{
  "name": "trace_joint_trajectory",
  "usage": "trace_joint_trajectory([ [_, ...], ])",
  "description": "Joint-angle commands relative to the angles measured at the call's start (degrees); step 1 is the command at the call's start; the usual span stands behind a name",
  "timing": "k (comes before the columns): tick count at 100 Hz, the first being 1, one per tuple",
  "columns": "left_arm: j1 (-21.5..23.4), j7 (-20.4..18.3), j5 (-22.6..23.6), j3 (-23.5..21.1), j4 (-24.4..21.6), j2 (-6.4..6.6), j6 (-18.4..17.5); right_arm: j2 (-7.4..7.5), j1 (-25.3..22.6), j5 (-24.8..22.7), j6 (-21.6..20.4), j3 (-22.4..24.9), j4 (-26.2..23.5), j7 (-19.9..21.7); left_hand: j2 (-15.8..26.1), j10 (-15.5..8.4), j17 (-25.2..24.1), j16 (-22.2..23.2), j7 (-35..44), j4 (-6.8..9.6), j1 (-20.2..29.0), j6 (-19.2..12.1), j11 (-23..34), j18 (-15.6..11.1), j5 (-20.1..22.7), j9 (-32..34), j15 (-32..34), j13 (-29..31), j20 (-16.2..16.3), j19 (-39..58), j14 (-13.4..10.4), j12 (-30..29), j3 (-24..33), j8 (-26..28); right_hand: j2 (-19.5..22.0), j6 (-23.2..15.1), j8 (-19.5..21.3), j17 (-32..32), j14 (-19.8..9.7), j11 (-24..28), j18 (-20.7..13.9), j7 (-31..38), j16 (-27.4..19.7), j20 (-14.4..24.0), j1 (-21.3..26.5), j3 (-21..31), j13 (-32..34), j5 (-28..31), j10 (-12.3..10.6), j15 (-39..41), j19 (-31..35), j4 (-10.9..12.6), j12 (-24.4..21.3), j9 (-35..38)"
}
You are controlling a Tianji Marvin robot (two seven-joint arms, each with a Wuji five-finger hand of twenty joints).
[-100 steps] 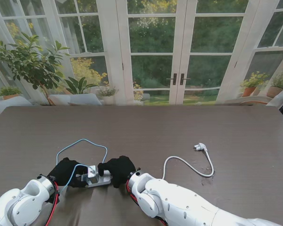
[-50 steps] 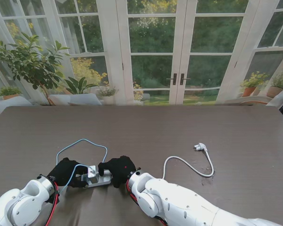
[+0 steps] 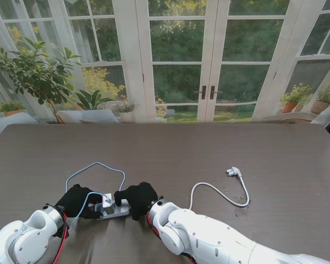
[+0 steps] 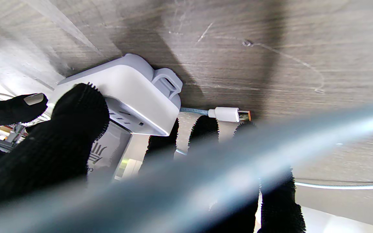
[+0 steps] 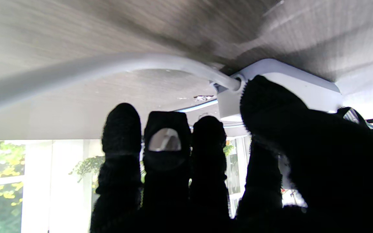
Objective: Set up the charging station
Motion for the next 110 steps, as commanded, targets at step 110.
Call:
trace_joint_trajectory([
  [110, 0.9, -1.7, 0.2, 0.0, 0.9, -0.18, -0.1, 1.89, -2.2, -0.3, 1.7, -0.3, 1.4, 4.0, 4.0, 0.4, -0.2, 0.2, 4.7, -0.17, 2.6, -3.7, 0.2, 1.7, 4.1, 1.3, 1.9, 3.1, 0.5, 2.0, -0.5, 0.5, 1.9, 1.4, 7.2, 8.8, 3.2, -1.0, -0.7, -6.2, -1.5, -30.3, -41.1, -0.4, -7.9, 5.3, -0.6, 8.6, -0.5, -3.9, 1.2, 2.7, -2.5, -2.1],
])
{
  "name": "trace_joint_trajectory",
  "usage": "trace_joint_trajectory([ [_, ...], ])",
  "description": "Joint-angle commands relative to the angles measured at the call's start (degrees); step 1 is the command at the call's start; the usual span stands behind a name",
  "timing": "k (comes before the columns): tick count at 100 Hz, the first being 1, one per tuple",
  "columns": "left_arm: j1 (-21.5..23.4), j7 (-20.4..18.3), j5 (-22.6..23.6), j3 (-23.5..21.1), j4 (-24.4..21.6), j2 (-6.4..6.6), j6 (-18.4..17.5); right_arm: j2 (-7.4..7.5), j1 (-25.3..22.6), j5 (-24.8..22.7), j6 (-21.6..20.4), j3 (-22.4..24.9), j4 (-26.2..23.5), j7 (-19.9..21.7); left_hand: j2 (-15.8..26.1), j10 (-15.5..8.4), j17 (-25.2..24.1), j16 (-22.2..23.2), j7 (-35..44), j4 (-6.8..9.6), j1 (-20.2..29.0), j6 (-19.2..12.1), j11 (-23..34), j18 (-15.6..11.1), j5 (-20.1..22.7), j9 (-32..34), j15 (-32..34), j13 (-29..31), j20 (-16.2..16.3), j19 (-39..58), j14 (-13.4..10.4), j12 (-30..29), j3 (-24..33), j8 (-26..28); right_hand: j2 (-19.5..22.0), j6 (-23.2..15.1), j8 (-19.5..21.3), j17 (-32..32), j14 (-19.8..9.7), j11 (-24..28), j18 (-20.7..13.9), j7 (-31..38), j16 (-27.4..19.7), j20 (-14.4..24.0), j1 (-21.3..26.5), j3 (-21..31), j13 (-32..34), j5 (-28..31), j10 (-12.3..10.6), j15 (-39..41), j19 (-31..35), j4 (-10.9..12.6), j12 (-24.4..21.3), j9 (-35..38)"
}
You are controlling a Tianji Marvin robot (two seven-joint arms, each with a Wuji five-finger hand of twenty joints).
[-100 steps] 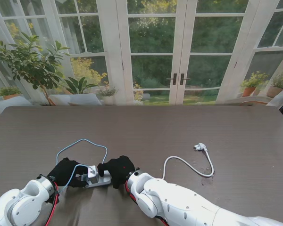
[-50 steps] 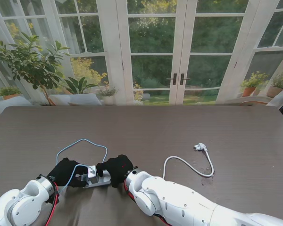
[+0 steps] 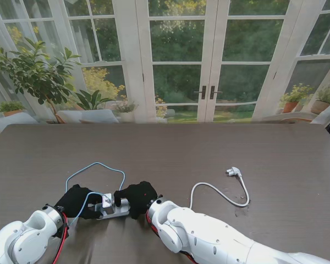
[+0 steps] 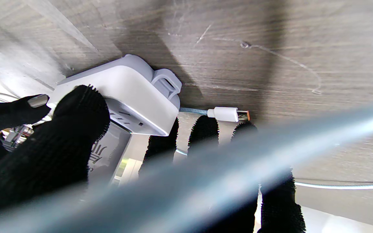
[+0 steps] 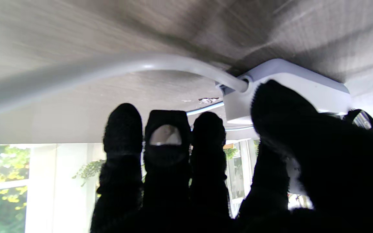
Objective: Set up the charging station
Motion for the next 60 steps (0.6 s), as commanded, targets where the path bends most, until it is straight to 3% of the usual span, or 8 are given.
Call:
trace_joint_trajectory([
  [1, 0.7, -1.7, 0.2, 0.3, 1.0, -0.11, -0.1, 2.67, -2.5, -0.8, 1.2, -0.6, 0.3, 2.9, 3.3, 0.4, -0.2, 0.4, 5.2, -0.13, 2.7, -3.8, 0.2, 1.7, 4.1, 1.3, 2.3, 3.1, 0.5, 2.0, 0.1, 0.5, 2.1, 1.8, 4.3, 14.9, 2.0, -0.8, -0.5, -2.1, -0.6, -30.1, -41.2, -0.2, -3.7, 4.4, -0.6, 8.2, -0.5, -1.4, 1.1, 3.6, -2.2, -2.4],
  [6, 0.6, -1.8, 0.2, 0.3, 1.0, -0.11, -0.1, 3.23, -3.0, -1.1, 1.7, 0.5, -1.5, 3.1, 3.3, 0.3, -0.2, 0.4, 5.2, -0.14, 2.6, -3.8, 0.2, 1.6, 4.1, 1.3, 2.3, 3.1, 0.5, 2.0, 0.0, 0.5, 2.1, 1.8, 9.6, 15.0, 1.9, -1.4, -0.4, -3.2, -0.6, -30.3, -41.3, -0.1, -6.9, 0.8, -1.4, 6.8, -0.4, -1.9, 0.6, 8.2, -4.4, -3.7],
  [9, 0.6, -1.8, 0.2, 0.3, 1.0, -0.11, -0.2, 3.47, -3.4, -1.1, 2.0, 1.2, -2.5, 3.0, 3.3, 0.4, -0.2, 0.4, 5.2, -0.14, 2.7, -3.9, 0.2, 1.6, 4.1, 1.3, 2.3, 3.1, 0.5, 2.0, 0.0, 0.5, 2.1, 1.8, 13.9, 15.1, 1.7, -1.6, -0.2, -4.2, -0.4, -30.6, -41.4, 0.0, -9.2, -2.1, -1.8, 5.8, -0.2, -2.5, 0.3, 12.5, -7.6, -4.6],
  [11, 0.5, -1.8, 0.2, 0.4, 1.1, -0.1, -0.2, 3.65, -3.6, -1.2, 2.2, 1.6, -3.1, 2.9, 3.2, 0.3, -0.2, 0.4, 5.2, -0.14, 2.7, -4.0, 0.2, 1.6, 4.1, 1.3, 2.3, 3.1, 0.5, 2.0, 0.0, 0.5, 2.1, 1.8, 14.5, 15.1, 1.7, -1.8, -0.1, -4.6, -0.3, -30.7, -41.5, 0.1, -9.8, -2.7, -2.0, 5.4, -0.1, -2.6, 0.1, 13.3, -8.6, -5.1],
  [25, 0.2, -1.9, 0.2, 0.5, 1.2, -0.06, -0.3, 4.85, -4.6, -2.2, 3.7, 4.2, -7.3, 3.3, 3.5, 0.5, -0.2, 0.4, 4.9, 0.07, 2.2, -3.5, 0.0, 1.6, 3.9, 1.0, 2.2, 2.9, 0.5, 2.0, 0.0, 0.5, 2.3, 1.7, 17.0, 15.7, 1.1, -2.5, 0.4, -7.1, -0.1, -32.0, -42.0, 0.2, -13.2, -9.5, -3.2, 1.7, 0.2, -4.2, -0.6, 13.7, -13.5, -7.0],
  [30, 0.0, -1.8, 0.3, 0.6, 1.2, -0.06, -0.4, 4.99, -5.0, -2.0, 4.0, 5.1, -8.2, 3.3, 3.8, 0.4, -0.3, 0.3, 3.7, 0.95, 0.9, -2.8, -0.2, 1.5, 3.5, 0.7, 1.9, 2.5, 0.5, 1.8, -0.1, 0.3, 3.6, 1.3, 18.0, 16.0, 1.0, -2.6, 0.7, -7.6, 0.1, -31.9, -42.3, 0.3, -14.4, -12.2, -3.5, 1.5, 0.5, -5.0, -0.8, 13.6, -14.4, -7.2],
  [37, -0.2, -1.8, 0.5, 0.6, 1.2, -0.05, -0.5, 5.18, -5.3, -1.9, 4.4, 6.1, -9.3, 3.3, 4.4, 0.5, -0.5, 0.1, 0.5, 3.43, -1.2, -1.5, -1.3, 1.2, 2.3, -0.2, 1.5, 1.8, 0.4, 1.6, -0.5, -0.7, 5.8, -0.2, 18.5, 16.0, 1.0, -2.7, 1.0, -7.9, 0.2, -31.8, -42.5, 0.3, -14.4, -13.2, -3.6, 1.7, 0.6, -5.5, -0.9, 13.7, -15.1, -6.9],
  [60, -0.6, -1.8, 1.2, -0.1, 0.3, -0.01, -1.1, 5.14, -5.7, -0.8, 4.9, 8.3, -10.1, 2.8, 4.0, 0.4, -3.0, -4.8, -5.8, 2.98, -3.3, 0.1, -7.4, 0.2, -2.9, -5.4, -7.7, -5.2, -1.0, -2.7, -1.0, -9.0, 2.7, -4.6, 19.0, 16.1, 1.0, -2.6, 1.3, -8.9, 0.5, -31.7, -43.2, 0.4, -14.4, -14.3, -3.5, 1.7, 1.0, -7.0, -1.1, 13.8, -16.9, -6.5],
])
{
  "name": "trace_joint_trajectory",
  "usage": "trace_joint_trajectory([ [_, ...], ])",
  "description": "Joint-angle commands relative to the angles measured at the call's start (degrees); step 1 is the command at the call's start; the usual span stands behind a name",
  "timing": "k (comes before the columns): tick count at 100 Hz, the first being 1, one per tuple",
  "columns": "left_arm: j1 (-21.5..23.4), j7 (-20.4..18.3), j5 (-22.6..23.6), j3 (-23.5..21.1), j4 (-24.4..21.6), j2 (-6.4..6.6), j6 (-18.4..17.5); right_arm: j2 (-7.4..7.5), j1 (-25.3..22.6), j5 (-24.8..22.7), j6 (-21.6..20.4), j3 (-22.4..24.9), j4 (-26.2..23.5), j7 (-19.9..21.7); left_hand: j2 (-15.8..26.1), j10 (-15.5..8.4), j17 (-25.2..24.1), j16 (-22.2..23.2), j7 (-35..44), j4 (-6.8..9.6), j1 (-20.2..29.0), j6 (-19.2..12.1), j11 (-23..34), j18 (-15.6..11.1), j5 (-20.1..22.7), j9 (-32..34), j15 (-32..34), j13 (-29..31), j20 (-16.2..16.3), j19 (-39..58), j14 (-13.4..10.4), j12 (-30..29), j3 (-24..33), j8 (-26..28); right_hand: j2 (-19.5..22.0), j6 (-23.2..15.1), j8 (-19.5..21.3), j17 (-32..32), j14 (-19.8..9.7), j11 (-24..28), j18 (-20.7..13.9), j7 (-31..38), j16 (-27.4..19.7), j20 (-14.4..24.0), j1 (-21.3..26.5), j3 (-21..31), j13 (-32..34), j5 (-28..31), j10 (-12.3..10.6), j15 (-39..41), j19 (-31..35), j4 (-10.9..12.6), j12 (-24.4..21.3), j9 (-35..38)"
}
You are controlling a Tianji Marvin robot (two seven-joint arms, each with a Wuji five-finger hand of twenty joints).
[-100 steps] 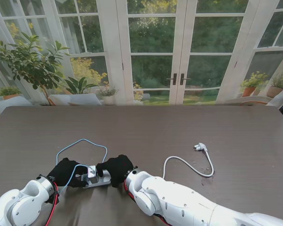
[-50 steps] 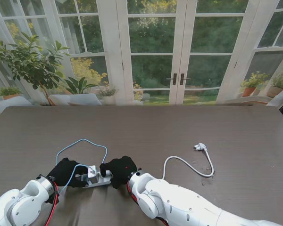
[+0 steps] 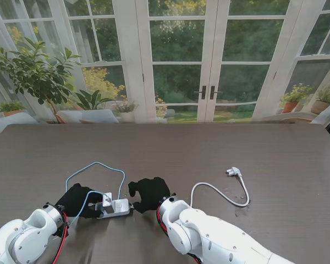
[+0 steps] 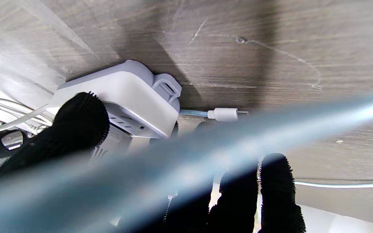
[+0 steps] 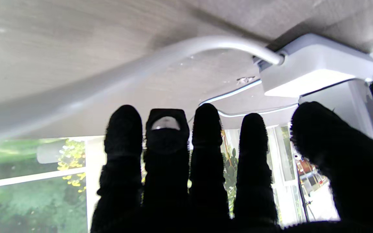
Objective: Set up the charging station
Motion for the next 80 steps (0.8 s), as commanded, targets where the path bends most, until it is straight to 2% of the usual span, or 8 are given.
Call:
trace_joint_trajectory([
  [1, 0.2, -1.2, 0.2, -0.3, -0.2, -0.1, -0.2, -0.17, -0.1, 0.3, 0.1, 0.4, -0.4, 0.3, 1.8, 0.3, -2.1, -2.0, -1.5, 2.69, -1.9, 0.0, -1.7, 0.2, -1.9, -2.3, -3.7, -2.1, -1.0, -2.2, -0.9, -2.2, 0.8, -1.2, 1.6, 0.7, 0.7, -0.4, 0.8, -0.8, 0.5, -31.8, -43.2, 0.4, -1.8, -0.7, -0.4, 0.4, 0.6, -1.3, -0.5, 1.3, -0.6, -0.6],
  [34, 0.9, -1.4, 1.4, -1.8, -2.3, -0.06, -1.0, -0.05, -0.2, 1.6, 0.1, 1.2, -0.2, 1.2, 1.1, 0.2, -3.6, -5.4, -3.4, 2.15, -3.8, 0.6, -3.9, -0.3, -4.0, -6.0, -9.7, -5.9, -2.2, -7.9, -1.1, -7.0, -2.2, -3.3, 2.1, 1.1, 0.7, -0.3, 1.1, -1.2, 0.5, -31.7, -43.6, 0.4, -1.6, -0.9, -0.3, 0.7, 0.8, -2.2, -0.6, 1.3, -1.8, -0.4],
  [66, 1.9, -1.7, 2.6, -3.6, -4.5, -0.03, -1.3, 0.3, -0.6, 1.8, 0.4, 1.9, -1.1, 1.8, 1.9, -0.1, -3.8, -5.7, -3.0, 2.75, -1.8, 0.1, -3.8, -0.2, -3.4, -6.2, -10.1, -5.7, -2.1, -9.0, -1.0, -7.8, -0.4, -3.5, 2.4, 1.4, 1.0, -0.1, 1.1, -1.1, 0.5, -30.9, -43.6, 0.4, -1.4, -0.9, 0.0, 2.2, 1.1, -2.3, -0.7, 1.3, -2.2, -0.3],
  [80, 2.1, -2.0, 2.5, -4.2, -5.2, -0.04, -1.5, 0.41, -0.7, 1.7, 0.6, 2.2, -1.3, 1.8, 1.2, 0.0, -3.9, -5.8, -3.0, 2.3, -4.1, 0.3, -3.8, 0.0, -3.5, -6.3, -10.3, -5.9, -2.1, -9.4, -0.8, -8.0, -1.3, -3.6, 2.5, 1.8, 1.1, 0.0, 1.1, -1.1, 0.7, -30.7, -43.6, 0.4, -1.4, -0.9, 0.0, 2.5, 1.2, -2.3, -0.6, 1.3, -2.3, -0.1],
])
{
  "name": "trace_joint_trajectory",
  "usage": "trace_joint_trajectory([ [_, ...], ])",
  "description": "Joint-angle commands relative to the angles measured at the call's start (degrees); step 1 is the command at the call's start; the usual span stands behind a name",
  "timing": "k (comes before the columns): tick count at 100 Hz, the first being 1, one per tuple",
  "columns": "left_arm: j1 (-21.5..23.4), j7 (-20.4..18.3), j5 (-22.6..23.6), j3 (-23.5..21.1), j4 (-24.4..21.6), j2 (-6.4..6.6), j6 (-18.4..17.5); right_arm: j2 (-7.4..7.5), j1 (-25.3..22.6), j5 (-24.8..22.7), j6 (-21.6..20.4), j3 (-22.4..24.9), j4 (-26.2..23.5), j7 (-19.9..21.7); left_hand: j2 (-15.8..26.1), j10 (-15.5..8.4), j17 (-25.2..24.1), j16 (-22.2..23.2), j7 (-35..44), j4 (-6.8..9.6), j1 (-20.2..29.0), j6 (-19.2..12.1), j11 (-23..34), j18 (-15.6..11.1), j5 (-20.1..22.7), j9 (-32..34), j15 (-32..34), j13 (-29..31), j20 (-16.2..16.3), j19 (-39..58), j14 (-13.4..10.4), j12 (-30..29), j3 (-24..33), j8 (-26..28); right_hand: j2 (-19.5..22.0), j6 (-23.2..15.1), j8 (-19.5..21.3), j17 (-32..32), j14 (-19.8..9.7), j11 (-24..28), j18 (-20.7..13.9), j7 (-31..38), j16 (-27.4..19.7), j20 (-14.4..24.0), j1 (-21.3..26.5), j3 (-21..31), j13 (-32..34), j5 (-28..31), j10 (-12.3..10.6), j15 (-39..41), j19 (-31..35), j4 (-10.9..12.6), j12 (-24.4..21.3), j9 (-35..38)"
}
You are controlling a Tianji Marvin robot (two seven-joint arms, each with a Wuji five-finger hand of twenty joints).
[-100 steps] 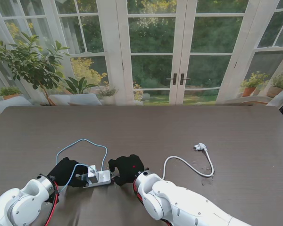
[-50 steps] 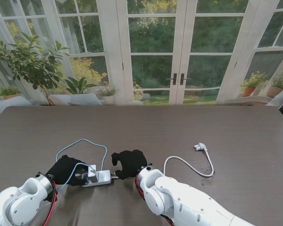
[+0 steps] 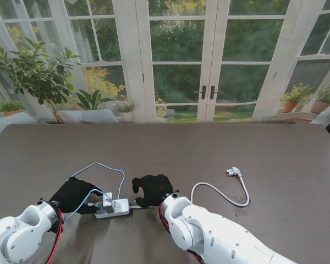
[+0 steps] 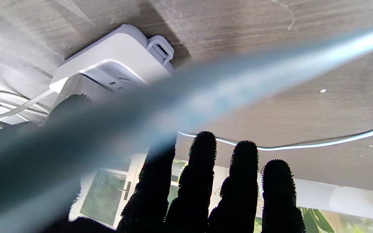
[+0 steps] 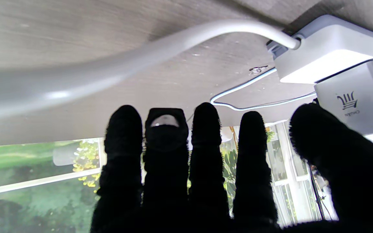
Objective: Set up the charging station
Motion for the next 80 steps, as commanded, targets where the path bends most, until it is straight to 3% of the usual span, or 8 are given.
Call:
trace_joint_trajectory([
  [1, 0.2, -1.3, -0.2, -0.4, -0.8, -0.02, -0.2, 0.12, -0.3, -0.1, 0.2, 0.1, -0.6, 0.9, 0.3, 0.1, -1.2, -0.9, -0.2, 1.07, -2.2, 0.4, -0.7, 0.1, -0.4, -1.7, -1.3, -1.2, -0.5, -1.7, -0.3, -0.4, -0.1, -0.4, 1.1, 1.0, 0.6, 0.1, 0.6, 0.2, 0.7, -30.6, -43.6, 0.4, -1.4, -0.4, 0.0, 1.1, 0.7, -0.6, -0.6, 1.2, -0.3, -0.1],
  [23, 0.6, -1.7, 0.3, -1.5, -2.1, 0.01, -0.6, 0.26, -0.4, 0.2, 0.3, 0.4, -0.8, 1.4, -2.5, 0.1, -1.3, -3.1, -1.1, -0.53, -8.2, 0.5, -1.9, 0.1, -1.4, -3.3, -4.1, -2.9, -2.2, -6.6, -0.4, -2.4, 3.4, -1.2, 0.9, 1.0, 0.7, 0.2, 0.7, 0.5, 0.7, -30.7, -43.6, 0.4, -1.3, -0.3, 0.0, 1.1, 0.7, -0.6, -0.6, 1.2, -0.1, -0.2],
  [36, 1.0, -1.8, 0.4, -2.1, -2.6, -0.01, -0.5, 0.3, -0.5, 0.3, 0.3, 0.5, -0.9, 1.5, -5.9, 0.0, -1.3, -4.1, -1.1, -2.57, -15.8, 0.8, -2.1, 0.1, -1.4, -4.1, -4.9, -3.7, -2.8, -8.7, -0.4, -3.6, 12.7, -1.5, 0.8, 1.5, 0.8, 0.1, 0.6, 0.5, 0.7, -30.3, -43.6, 0.4, -1.2, -0.2, -0.1, 1.9, 1.0, -0.7, -0.6, 1.2, -0.1, -0.2],
  [46, 1.2, -1.3, 1.0, -2.5, -2.9, -0.04, -0.6, 0.31, -0.5, 0.4, 0.2, 0.5, -0.9, 1.6, -5.5, -0.1, -1.3, -4.2, -1.1, -2.78, -16.6, 0.7, -2.2, 0.0, -1.4, -4.4, -5.0, -3.9, -2.8, -8.8, -0.4, -3.7, 13.4, -1.6, 0.9, 1.5, 0.8, 0.1, 0.6, 0.4, 0.7, -30.4, -43.6, 0.4, -1.2, -0.2, -0.1, 1.7, 0.9, -0.7, -0.6, 1.2, -0.1, -0.3],
  [62, 1.7, -0.9, 1.3, -3.1, -3.4, -0.12, -0.5, 0.2, -0.5, 0.6, 0.1, 0.5, -0.7, 1.4, -4.5, 0.0, -1.3, -4.4, -1.3, -2.57, -14.8, 0.6, -2.4, 0.2, -1.7, -4.9, -5.3, -4.2, -2.8, -9.2, -0.3, -4.1, 11.6, -1.8, 1.1, 1.6, 0.8, 0.1, 0.6, 0.4, 0.6, -30.4, -43.6, 0.4, -1.3, -0.3, -0.2, 1.5, 0.9, -0.8, -0.7, 1.2, -0.1, -0.3],
  [74, 1.9, -1.0, 1.5, -3.6, -3.7, -0.11, -0.6, 0.15, -0.5, 0.7, 0.0, 0.5, -0.5, 1.4, -0.9, -0.2, -1.3, -4.9, -1.5, -0.05, -4.3, 0.3, -2.6, 0.3, -2.1, -5.5, -5.8, -4.6, -3.0, -10.1, -0.4, -4.7, 1.9, -2.1, 1.1, 1.7, 0.8, 0.1, 0.6, 0.5, 0.6, -30.5, -43.6, 0.4, -1.3, -0.3, -0.2, 1.3, 0.9, -0.8, -0.7, 1.2, -0.1, -0.3],
  [80, 1.9, -0.9, 1.6, -3.6, -3.7, -0.11, -0.7, 0.17, -0.4, 0.8, 0.0, 0.5, -0.6, 1.5, -0.4, -0.2, -1.5, -5.0, -1.5, 0.51, -2.1, 0.3, -2.7, 0.3, -2.0, -5.6, -5.9, -4.7, -3.1, -10.3, -0.6, -4.8, 1.9, -2.1, 1.3, 1.8, 0.8, 0.1, 0.6, 0.4, 0.6, -30.5, -43.6, 0.4, -1.4, -0.4, -0.2, 1.1, 0.9, -0.8, -0.7, 1.2, -0.2, -0.4],
])
